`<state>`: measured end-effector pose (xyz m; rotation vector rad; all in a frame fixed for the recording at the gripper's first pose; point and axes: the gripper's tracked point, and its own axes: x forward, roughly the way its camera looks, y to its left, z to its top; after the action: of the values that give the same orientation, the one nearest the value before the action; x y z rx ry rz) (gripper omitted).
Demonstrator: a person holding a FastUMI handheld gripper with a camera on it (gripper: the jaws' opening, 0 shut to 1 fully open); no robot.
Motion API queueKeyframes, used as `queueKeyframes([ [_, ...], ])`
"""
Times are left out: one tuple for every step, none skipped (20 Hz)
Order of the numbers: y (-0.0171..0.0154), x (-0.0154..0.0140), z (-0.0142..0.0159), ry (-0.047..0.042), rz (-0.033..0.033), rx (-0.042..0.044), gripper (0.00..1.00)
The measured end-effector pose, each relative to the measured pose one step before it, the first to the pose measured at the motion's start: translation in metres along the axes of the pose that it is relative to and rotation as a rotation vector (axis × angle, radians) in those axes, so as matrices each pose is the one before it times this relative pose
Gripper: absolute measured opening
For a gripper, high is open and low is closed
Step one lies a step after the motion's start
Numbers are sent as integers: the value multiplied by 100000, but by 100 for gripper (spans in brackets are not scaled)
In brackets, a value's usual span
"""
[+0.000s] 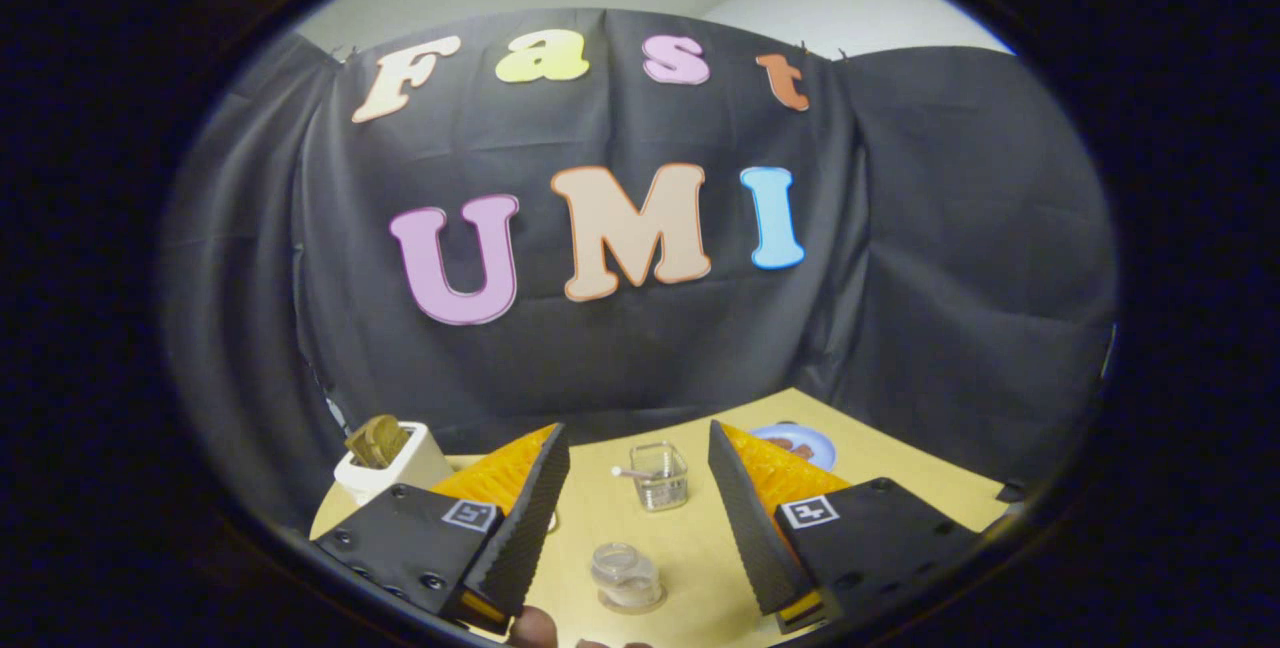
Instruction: Take the bottle from table, then pour the juice into the cup, finally place the bottle on the coaster
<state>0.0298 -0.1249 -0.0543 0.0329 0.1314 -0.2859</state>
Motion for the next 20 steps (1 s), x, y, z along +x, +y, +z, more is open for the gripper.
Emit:
queueKeyframes([
  [-202, -241, 1253, -2070, -308, -578, 88],
  [-134, -224, 1139, -2011, -263, -605, 88],
  [-108, -147, 1000, -1643, -162, -601, 88],
  [21, -78, 1040, -1724, 173, -579, 88],
  [-121, -75, 751, -1269, -312, -586, 88],
  [-127, -86, 596, -874, -35, -785, 88],
  [-231, 0, 471, -713, -323, -698, 88],
  [-114, -113, 335, -403, -102, -506, 88],
  [39, 62, 253, -548, 339, 6, 88],
  [-6, 48, 304, -652, 379, 517, 88],
  [-152, 25, 259, -551, 119, 729, 88],
  [-322, 18, 169, -197, -472, 734, 88],
  [-453, 140, 29, -43, -668, 640, 88],
  [-374, 111, 194, -106, -540, 266, 88],
  [-439, 255, 3, -124, -438, 6, 88],
  [-367, 202, 73, -229, -390, -296, 88],
  [-550, 188, 43, -177, -423, -477, 88],
  [-587, 187, 44, -75, -717, -409, 88],
  [-706, 364, 152, -122, -412, -173, 88],
  [-382, 319, 199, -245, 313, -81, 88],
])
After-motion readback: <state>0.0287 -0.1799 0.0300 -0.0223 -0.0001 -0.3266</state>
